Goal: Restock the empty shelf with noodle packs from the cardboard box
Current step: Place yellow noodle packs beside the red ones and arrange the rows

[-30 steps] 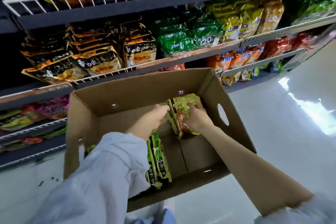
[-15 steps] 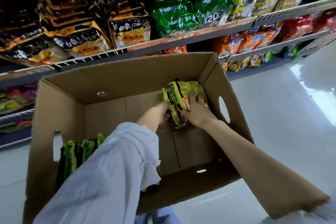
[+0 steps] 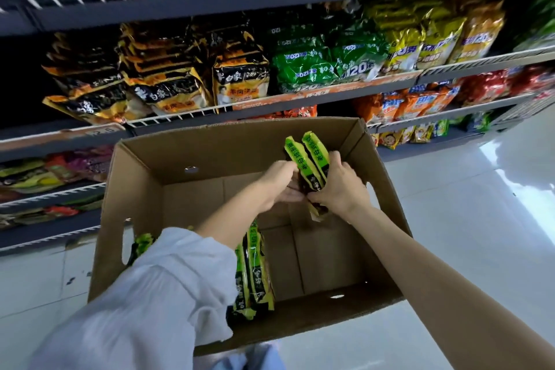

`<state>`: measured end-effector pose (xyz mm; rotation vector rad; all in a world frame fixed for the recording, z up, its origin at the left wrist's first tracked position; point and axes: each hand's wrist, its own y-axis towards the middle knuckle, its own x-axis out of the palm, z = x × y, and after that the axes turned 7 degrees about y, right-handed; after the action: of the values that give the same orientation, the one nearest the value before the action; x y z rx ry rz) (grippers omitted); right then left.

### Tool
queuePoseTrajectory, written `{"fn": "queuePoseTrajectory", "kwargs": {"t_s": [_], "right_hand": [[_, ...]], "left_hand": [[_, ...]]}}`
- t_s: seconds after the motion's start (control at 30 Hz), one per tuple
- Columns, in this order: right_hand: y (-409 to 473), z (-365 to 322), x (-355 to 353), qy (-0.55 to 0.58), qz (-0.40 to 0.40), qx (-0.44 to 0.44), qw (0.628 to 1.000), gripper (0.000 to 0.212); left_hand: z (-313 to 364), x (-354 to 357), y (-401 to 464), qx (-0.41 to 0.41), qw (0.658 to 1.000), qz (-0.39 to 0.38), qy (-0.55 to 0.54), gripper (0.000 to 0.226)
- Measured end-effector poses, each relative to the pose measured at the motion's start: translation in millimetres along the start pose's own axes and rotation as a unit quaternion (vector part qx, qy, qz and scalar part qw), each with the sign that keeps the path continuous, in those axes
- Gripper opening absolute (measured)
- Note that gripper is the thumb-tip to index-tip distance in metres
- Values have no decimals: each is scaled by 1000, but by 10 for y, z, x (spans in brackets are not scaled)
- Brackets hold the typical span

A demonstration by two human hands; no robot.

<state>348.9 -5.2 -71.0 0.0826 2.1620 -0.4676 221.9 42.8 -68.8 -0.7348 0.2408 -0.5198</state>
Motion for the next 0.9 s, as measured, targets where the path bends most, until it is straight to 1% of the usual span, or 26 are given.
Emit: {"fn": "queuePoseTrajectory", "kwargs": {"t_s": [0.07,0.13,0.23,0.3,0.33,0.37,0.4,0.43,0.5,0.57,0.63,0.67,0.73,0.77,0.83,0.9], "right_hand": [[-35,-198,-114,19,11,-24,999,76],[-89,-462,-224,42,5,-47,998,70],[-243,-936,-333,91,-2,-83,992,60],[-377,-1277,-360,140,4,-103,985,52],[-450,-1470,-346,164,11,-112,980,50],[-526,-1679,-340,186,20,-119,975,49],[-592,-1902,-332,205,27,-127,970,50],[-655,-2144,-319,222,30,-133,965,52],[-765,-2649,-280,250,30,-152,956,54],[-875,-3171,-199,261,21,-178,948,63],[-996,-3672,-81,272,-2,-210,939,72],[-1037,-3900,-14,278,-13,-227,933,67],[-1128,-4310,96,284,-40,-252,924,48],[-1173,-4482,142,288,-52,-259,921,43],[-1209,-4783,225,292,-59,-274,915,40],[-1188,-5035,251,277,-69,-291,913,44]], "left_hand": [[85,-174,-207,35,999,13,25,26],[175,-400,-422,74,994,43,64,32],[244,-772,-763,131,977,116,123,32],[276,-1030,-1007,174,946,203,184,25],[279,-1186,-1170,203,928,247,194,18],[284,-1354,-1332,239,911,281,184,12],[289,-1540,-1507,279,896,303,169,14],[289,-1759,-1673,308,885,313,156,24],[263,-2242,-2018,344,881,293,141,53],[208,-2745,-2347,342,888,269,153,80],[140,-3212,-2663,323,877,299,195,100],[123,-3412,-2833,313,866,324,219,106],[109,-3788,-3112,294,847,362,254,108],[102,-3951,-3220,289,841,374,264,107],[115,-4219,-3412,295,834,377,273,109],[168,-4417,-3555,298,827,383,284,108]]}}
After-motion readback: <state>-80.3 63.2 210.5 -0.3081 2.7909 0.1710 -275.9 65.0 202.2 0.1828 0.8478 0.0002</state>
